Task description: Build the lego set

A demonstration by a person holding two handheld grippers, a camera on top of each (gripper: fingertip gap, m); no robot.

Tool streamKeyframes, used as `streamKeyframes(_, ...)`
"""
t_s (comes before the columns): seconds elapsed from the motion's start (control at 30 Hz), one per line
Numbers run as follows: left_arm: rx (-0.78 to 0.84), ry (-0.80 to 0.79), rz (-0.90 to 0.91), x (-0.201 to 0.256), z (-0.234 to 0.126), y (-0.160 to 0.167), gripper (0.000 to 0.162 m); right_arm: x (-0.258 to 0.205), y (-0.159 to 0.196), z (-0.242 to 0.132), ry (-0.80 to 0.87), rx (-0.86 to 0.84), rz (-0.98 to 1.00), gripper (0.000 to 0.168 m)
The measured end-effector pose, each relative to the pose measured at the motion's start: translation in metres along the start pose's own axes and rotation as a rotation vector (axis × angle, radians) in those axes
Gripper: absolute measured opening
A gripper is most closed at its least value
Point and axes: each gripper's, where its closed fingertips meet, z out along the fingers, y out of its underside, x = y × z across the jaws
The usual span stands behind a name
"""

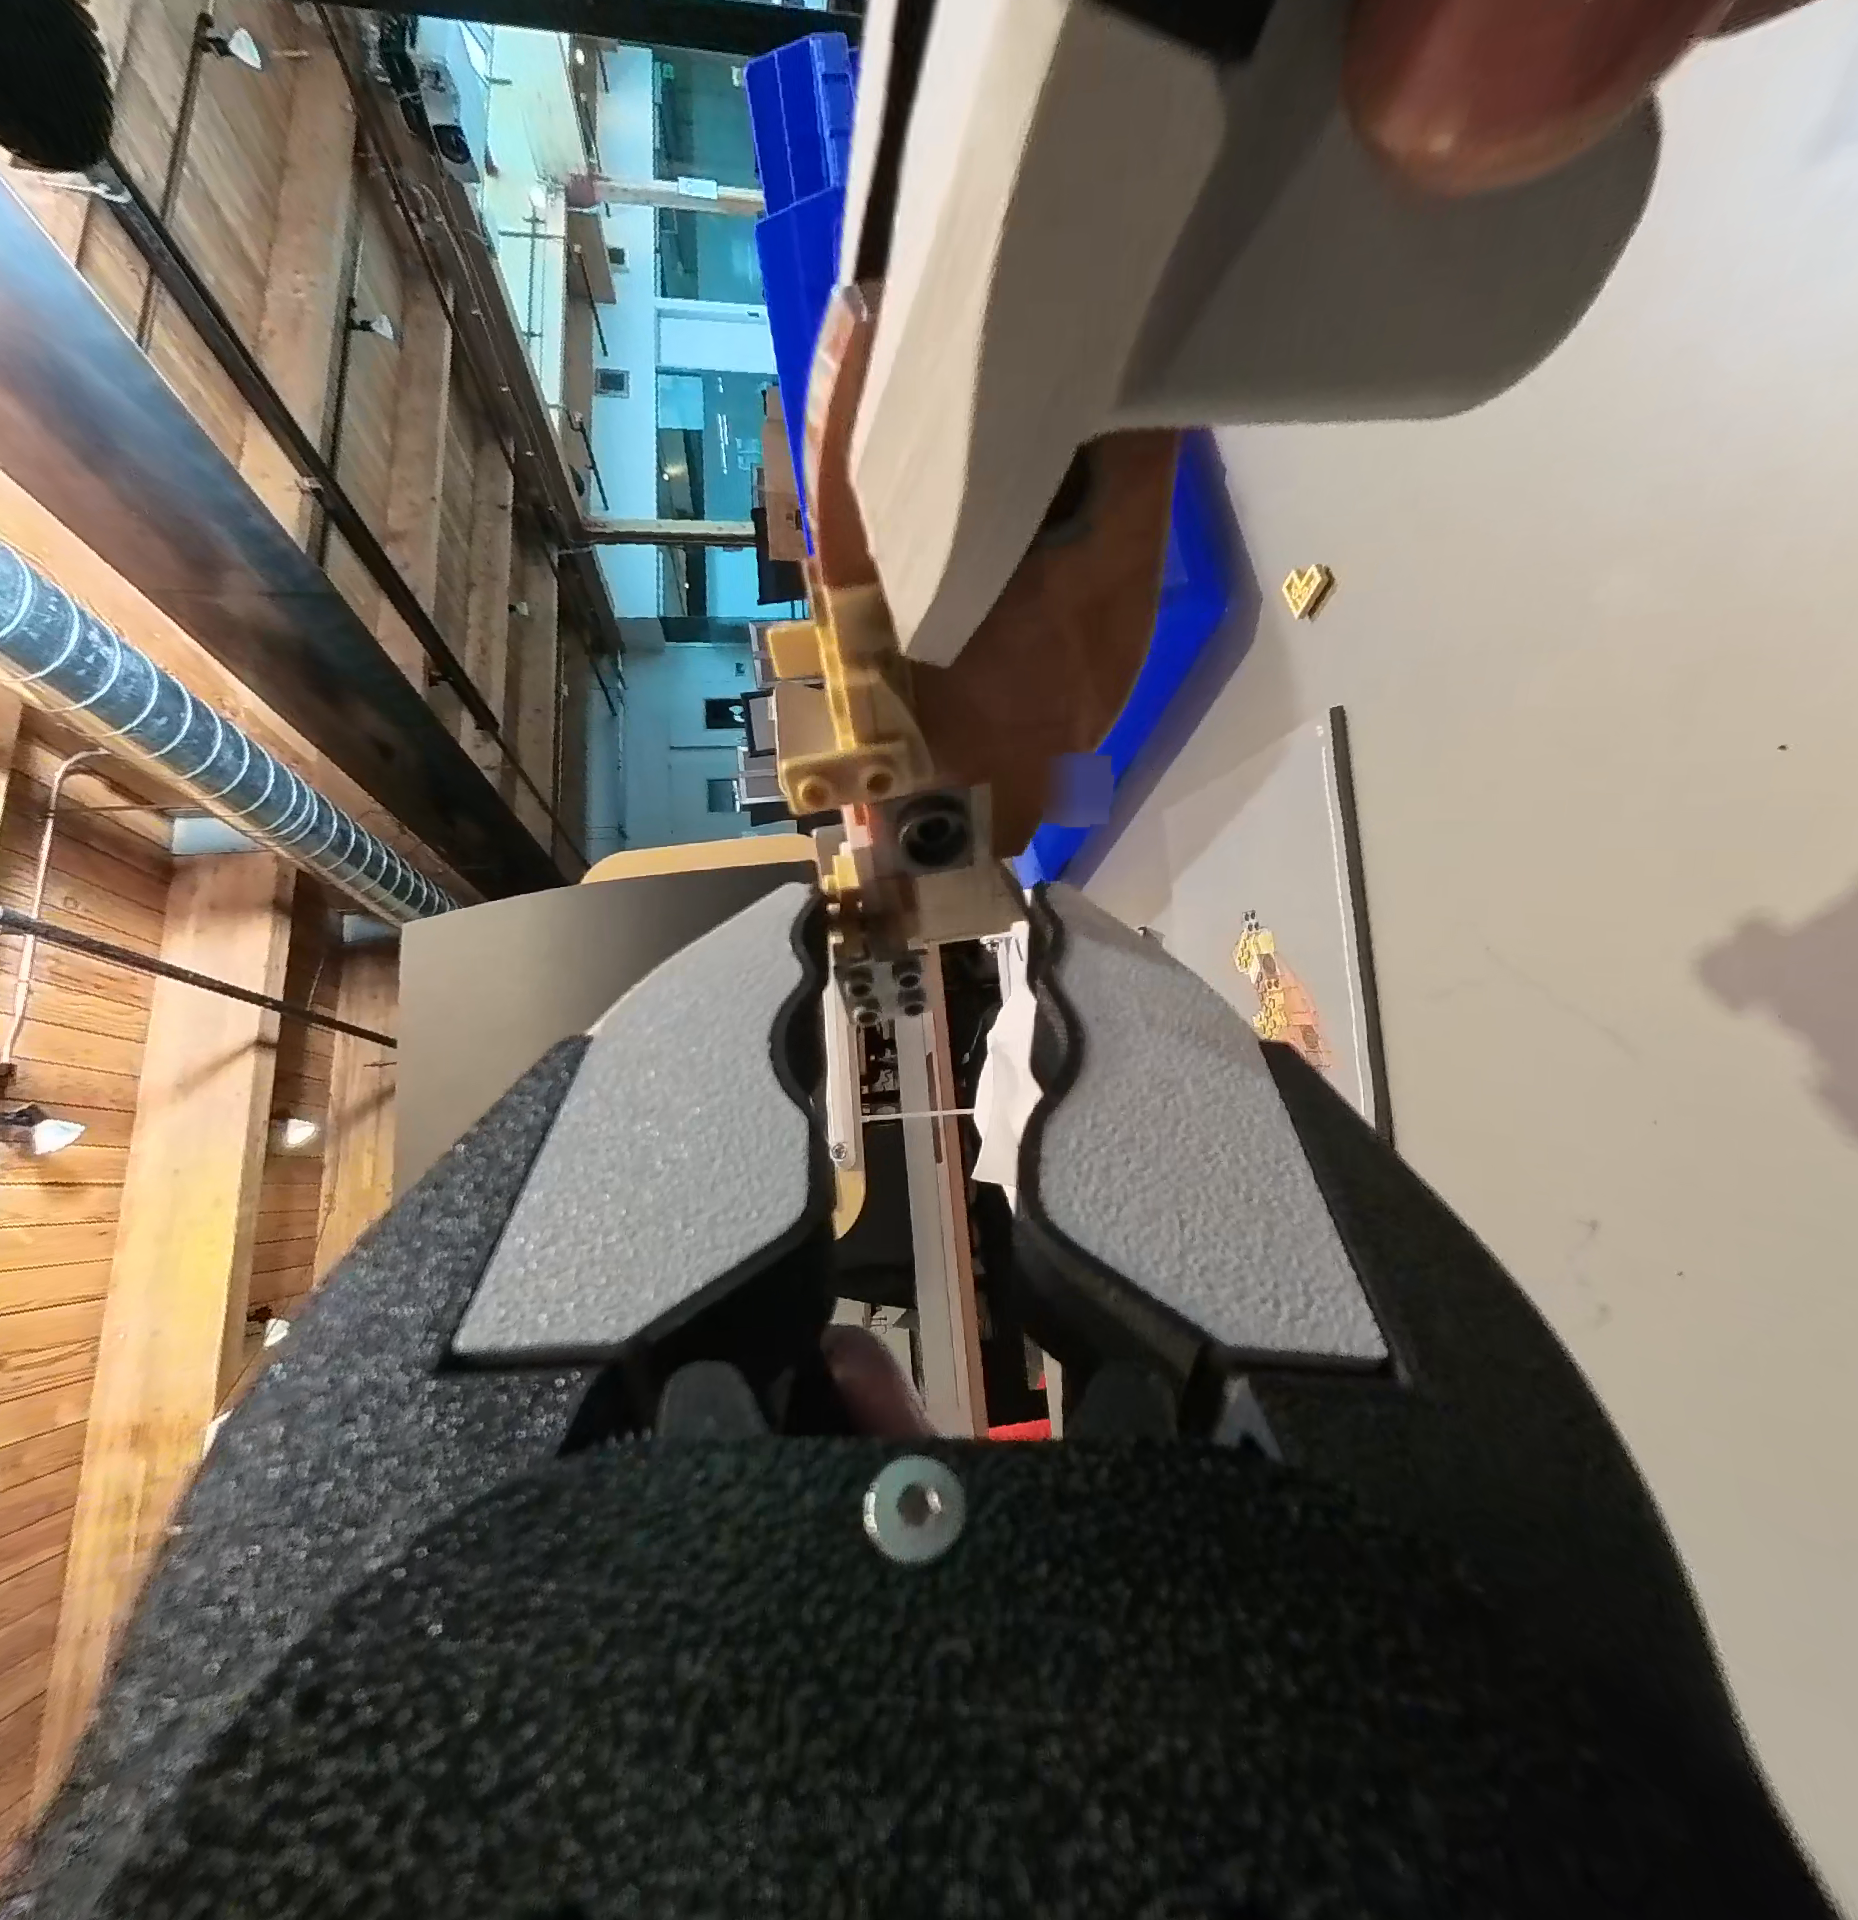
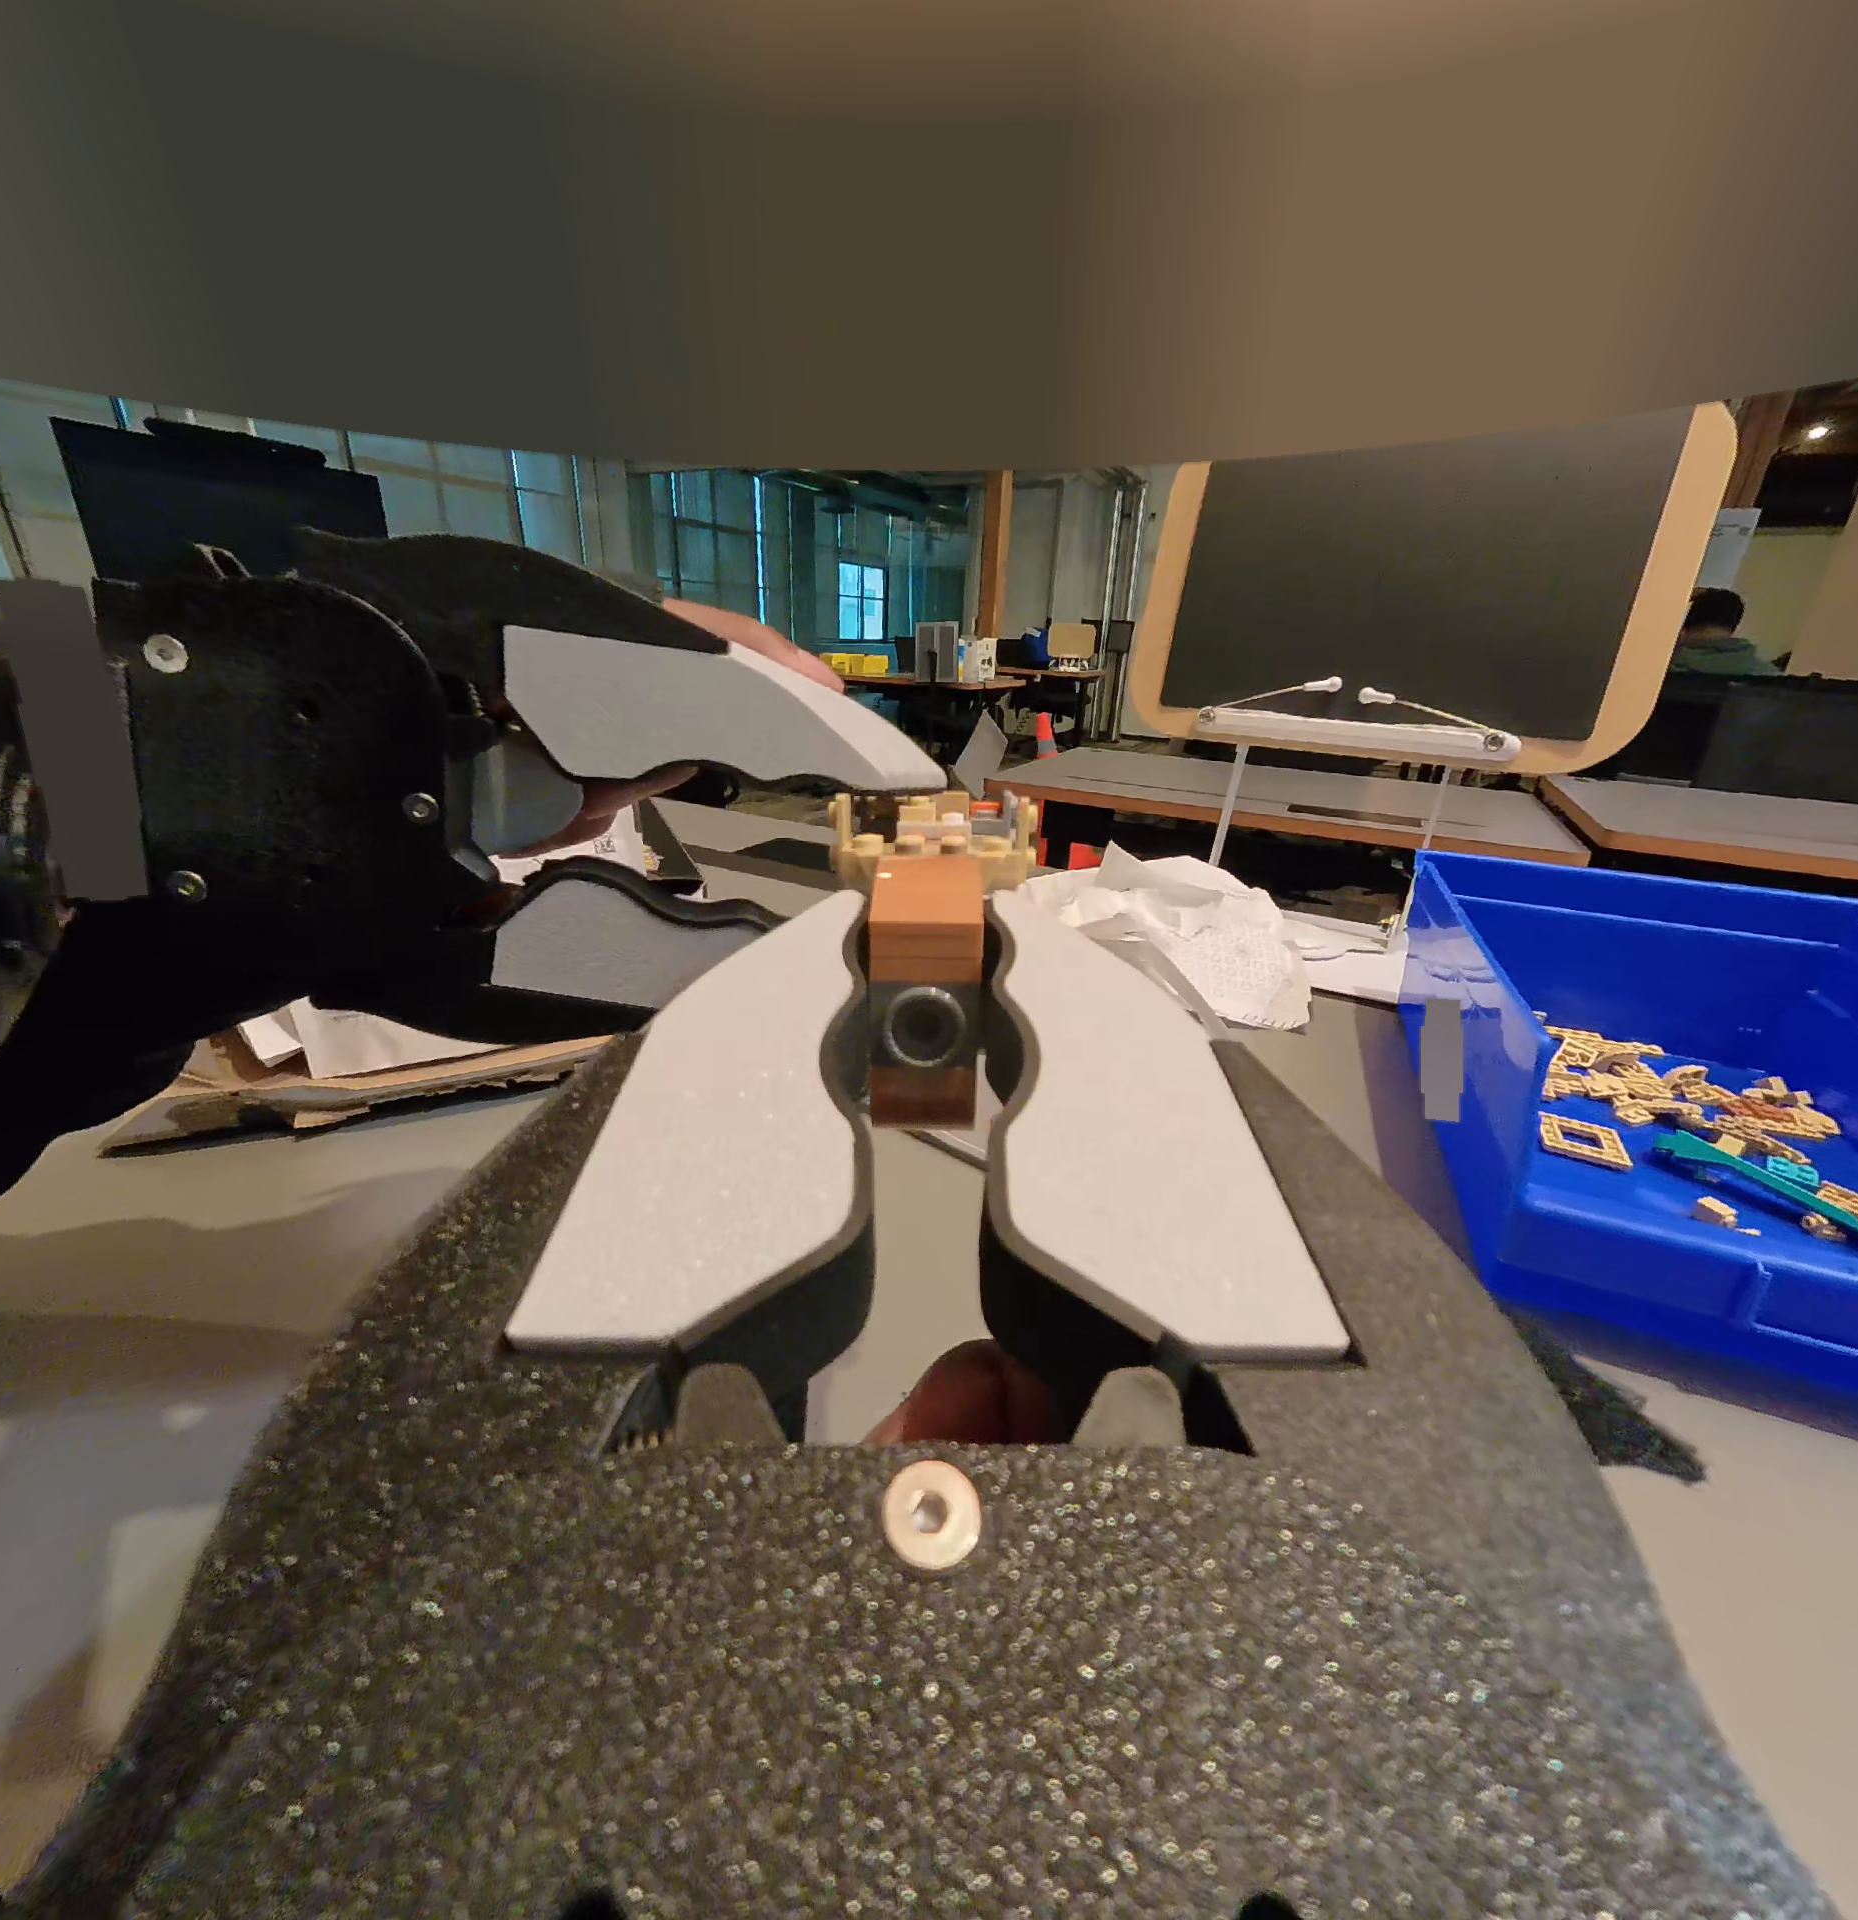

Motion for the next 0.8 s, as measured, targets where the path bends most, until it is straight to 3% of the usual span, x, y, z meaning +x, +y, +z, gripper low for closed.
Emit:
streamKeyframes(0.17,0.040,-0.001,-0.169,-0.003,-0.003,-0.003,0.050,0.012,0.003,-0.001,-0.010,0.009,0.152,0.017)
streamKeyframes(0.27,0.121,0.005,-0.527,-0.005,-0.011,-0.005,0.052,0.026,0.004,-0.004,-0.061,0.051,0.371,0.017)
streamKeyframes(0.37,0.218,0.032,-1.044,0.001,-0.014,-0.004,0.051,0.038,0.004,-0.005,-0.128,0.077,0.521,0.017)
streamKeyframes(0.43,0.337,0.079,-1.394,0.007,-0.011,-0.011,0.051,0.040,0.004,-0.006,-0.168,0.084,0.555,0.017)
streamKeyframes(0.57,0.581,0.113,-1.874,0.008,-0.005,-0.016,0.047,0.035,-0.005,-0.009,-0.245,0.104,0.544,0.018)
streamKeyframes(0.67,0.851,0.135,-2.139,-0.004,-0.011,-0.014,0.040,0.028,-0.010,-0.012,-0.292,0.116,0.558,0.017)
streamKeyframes(0.8,1.035,0.165,-2.256,-0.013,-0.019,-0.015,0.030,0.021,-0.013,-0.013,-0.317,0.128,0.574,0.018)
